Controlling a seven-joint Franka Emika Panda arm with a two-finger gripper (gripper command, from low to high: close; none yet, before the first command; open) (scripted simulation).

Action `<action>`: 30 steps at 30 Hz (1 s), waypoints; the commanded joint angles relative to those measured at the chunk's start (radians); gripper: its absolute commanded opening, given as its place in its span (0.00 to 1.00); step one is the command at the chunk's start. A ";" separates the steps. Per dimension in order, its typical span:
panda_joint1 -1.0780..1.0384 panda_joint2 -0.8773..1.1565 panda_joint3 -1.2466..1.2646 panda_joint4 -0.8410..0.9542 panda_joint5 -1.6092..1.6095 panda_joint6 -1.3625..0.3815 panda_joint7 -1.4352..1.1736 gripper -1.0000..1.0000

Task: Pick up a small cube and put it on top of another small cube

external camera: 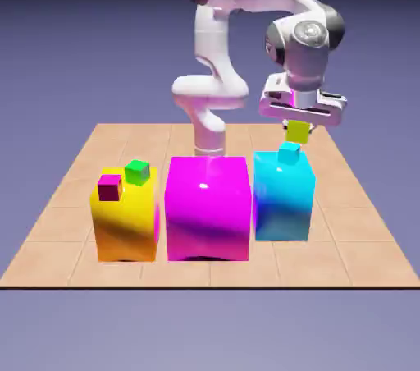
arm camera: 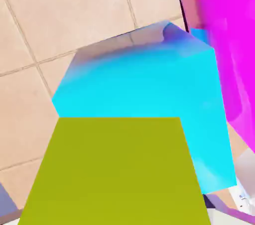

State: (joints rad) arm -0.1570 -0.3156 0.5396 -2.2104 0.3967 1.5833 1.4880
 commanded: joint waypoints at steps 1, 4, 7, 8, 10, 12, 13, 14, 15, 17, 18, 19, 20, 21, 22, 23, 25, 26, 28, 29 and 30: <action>-0.015 -0.036 0.006 -0.018 0.025 -0.009 0.026 0.00; -0.058 -0.145 0.024 -0.070 0.105 -0.032 0.104 0.00; -0.102 -0.254 0.042 -0.123 0.185 -0.055 0.182 0.00; -0.117 -0.290 0.048 -0.141 0.212 -0.063 0.208 0.00; -0.146 -0.362 0.060 -0.176 0.265 -0.079 0.261 0.00; -0.175 -0.435 0.072 -0.211 0.319 -0.094 0.313 0.00; -0.190 -0.471 0.078 -0.229 0.345 -0.102 0.339 0.00; -0.204 -0.507 0.084 -0.246 0.372 -0.110 0.365 0.00; -0.219 -0.544 0.090 -0.264 0.399 -0.118 0.391 0.00; -0.248 -0.616 0.102 -0.299 0.452 -0.133 0.443 0.00; -0.263 -0.652 0.108 -0.316 0.479 -0.141 0.469 0.00; -0.278 -0.689 0.114 -0.334 0.506 -0.149 0.495 0.00; -0.292 -0.725 0.120 -0.352 0.532 -0.156 0.521 0.00; -0.307 -0.761 0.126 -0.369 0.559 -0.164 0.547 0.00; -0.321 -0.797 0.132 -0.387 0.586 -0.172 0.573 0.00; -0.336 -0.834 0.138 -0.404 0.612 -0.180 0.599 0.00; -0.365 -0.906 0.151 -0.440 0.666 -0.195 0.651 0.00; -0.380 -0.942 0.157 -0.457 0.692 -0.203 0.677 0.00; -0.409 -1.015 0.169 -0.492 0.746 -0.219 0.729 0.00; -0.424 -1.051 0.175 -0.510 0.773 -0.227 0.755 0.00; -0.438 -1.087 0.181 -0.527 0.799 -0.234 0.781 0.00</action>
State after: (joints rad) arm -0.5952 -1.4028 0.7203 -2.7379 1.1961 1.3501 2.2693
